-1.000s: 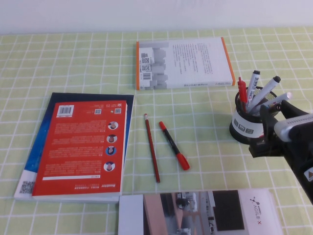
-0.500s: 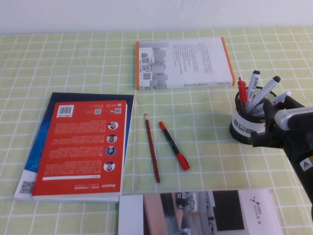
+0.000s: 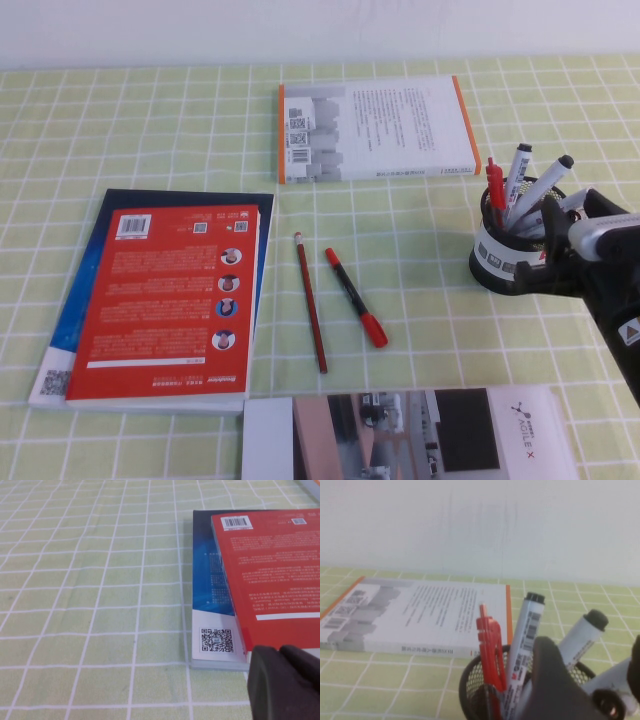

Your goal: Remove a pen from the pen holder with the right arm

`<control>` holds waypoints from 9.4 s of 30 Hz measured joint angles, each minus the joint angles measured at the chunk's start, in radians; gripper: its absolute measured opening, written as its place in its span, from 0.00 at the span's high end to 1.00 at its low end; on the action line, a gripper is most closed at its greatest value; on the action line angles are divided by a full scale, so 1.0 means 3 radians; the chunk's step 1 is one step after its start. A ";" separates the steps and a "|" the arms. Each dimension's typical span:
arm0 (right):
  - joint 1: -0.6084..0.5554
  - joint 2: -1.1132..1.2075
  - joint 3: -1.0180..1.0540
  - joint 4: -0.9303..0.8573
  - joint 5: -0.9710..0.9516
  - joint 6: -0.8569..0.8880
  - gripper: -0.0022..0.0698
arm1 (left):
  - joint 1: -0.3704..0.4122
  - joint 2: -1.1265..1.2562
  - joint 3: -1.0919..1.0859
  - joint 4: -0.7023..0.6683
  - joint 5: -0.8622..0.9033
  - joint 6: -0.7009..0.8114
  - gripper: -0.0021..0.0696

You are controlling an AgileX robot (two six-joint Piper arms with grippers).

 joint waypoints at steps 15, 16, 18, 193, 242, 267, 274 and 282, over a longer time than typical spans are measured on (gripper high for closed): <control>0.0000 -0.0085 0.0106 0.0044 0.0005 0.0000 0.46 | 0.0000 0.0000 0.0000 0.0000 0.0000 0.0000 0.98; 0.0000 -0.0085 0.0106 0.0026 0.0005 0.0000 0.46 | 0.0000 0.0000 0.0000 0.0000 0.0000 0.0000 0.98; 0.0000 -0.0085 0.0106 -0.0016 0.0005 0.0000 0.46 | 0.0000 0.0000 0.0000 0.0000 0.0000 0.0000 0.98; -0.0233 0.2130 -0.5079 -0.0622 0.7025 0.0705 0.69 | 0.0000 0.0000 0.0000 0.0000 0.0000 0.0000 0.98; 0.0066 -0.2852 -0.1127 -0.1483 0.6483 0.1033 0.99 | 0.0000 0.0000 0.0000 0.0000 0.0000 0.0000 0.98; -0.0101 -0.3182 -0.1002 -0.1614 0.6634 0.0705 0.99 | 0.0000 0.0000 0.0000 0.0000 0.0000 0.0000 0.98; -0.0906 -0.3603 -0.0219 -0.1583 0.5557 0.0697 0.99 | 0.0000 0.0000 0.0000 0.0000 0.0000 0.0000 0.98; -0.1506 -0.4348 0.0906 -0.1570 0.4489 0.0697 0.99 | 0.0000 0.0000 0.0000 0.0000 0.0000 0.0000 0.98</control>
